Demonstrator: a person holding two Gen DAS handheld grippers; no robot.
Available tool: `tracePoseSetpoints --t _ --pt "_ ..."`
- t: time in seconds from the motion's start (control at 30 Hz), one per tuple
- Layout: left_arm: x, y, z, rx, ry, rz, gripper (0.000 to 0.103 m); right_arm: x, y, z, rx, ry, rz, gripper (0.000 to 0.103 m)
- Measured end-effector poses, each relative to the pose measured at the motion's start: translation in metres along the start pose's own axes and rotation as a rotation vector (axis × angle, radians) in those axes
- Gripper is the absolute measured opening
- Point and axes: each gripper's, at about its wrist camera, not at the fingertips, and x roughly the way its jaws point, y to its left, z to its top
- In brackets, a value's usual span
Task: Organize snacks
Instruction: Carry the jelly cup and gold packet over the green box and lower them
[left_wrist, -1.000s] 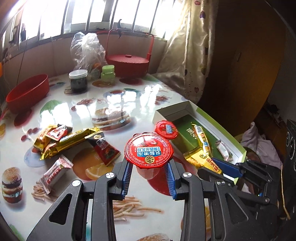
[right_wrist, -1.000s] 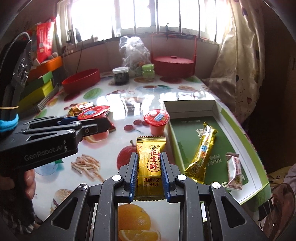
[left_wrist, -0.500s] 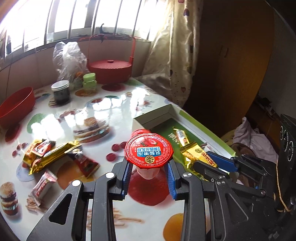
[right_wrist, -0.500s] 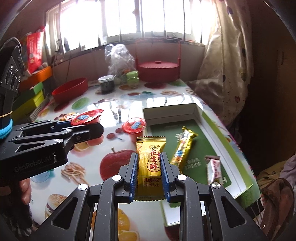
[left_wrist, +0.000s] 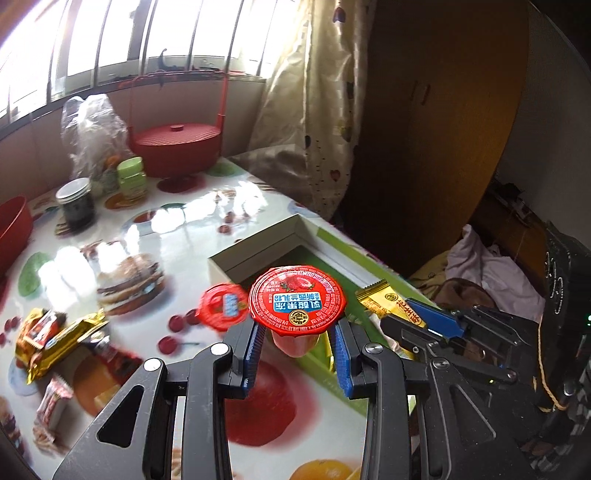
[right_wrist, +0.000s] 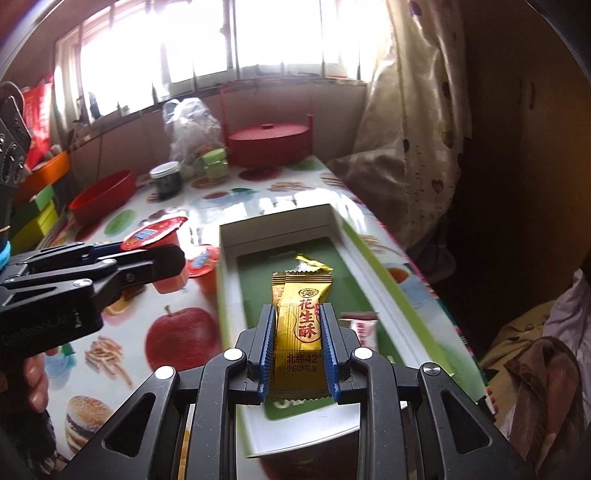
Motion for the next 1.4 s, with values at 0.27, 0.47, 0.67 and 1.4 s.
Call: tracePoseSetpoints --t 0.27,0.47,0.67,1.4 --pt "0.025 -0.014 0.006 0.013 0.035 -0.036 0.035 0.01 -0.028 -0.002 0.04 0.023 -0.044 0.023" --pt "0.046 -0.016 0.002 0.005 0.094 -0.057 0.035 0.019 -0.039 -0.007 0.054 0.046 -0.056 0.023" --pt "0.055 -0.021 0.0 0.016 0.116 -0.054 0.035 0.023 -0.045 -0.01 0.063 0.053 -0.062 0.023" --pt "0.079 -0.013 -0.002 -0.008 0.178 -0.013 0.035 0.033 -0.043 -0.016 0.059 0.076 -0.046 0.023"
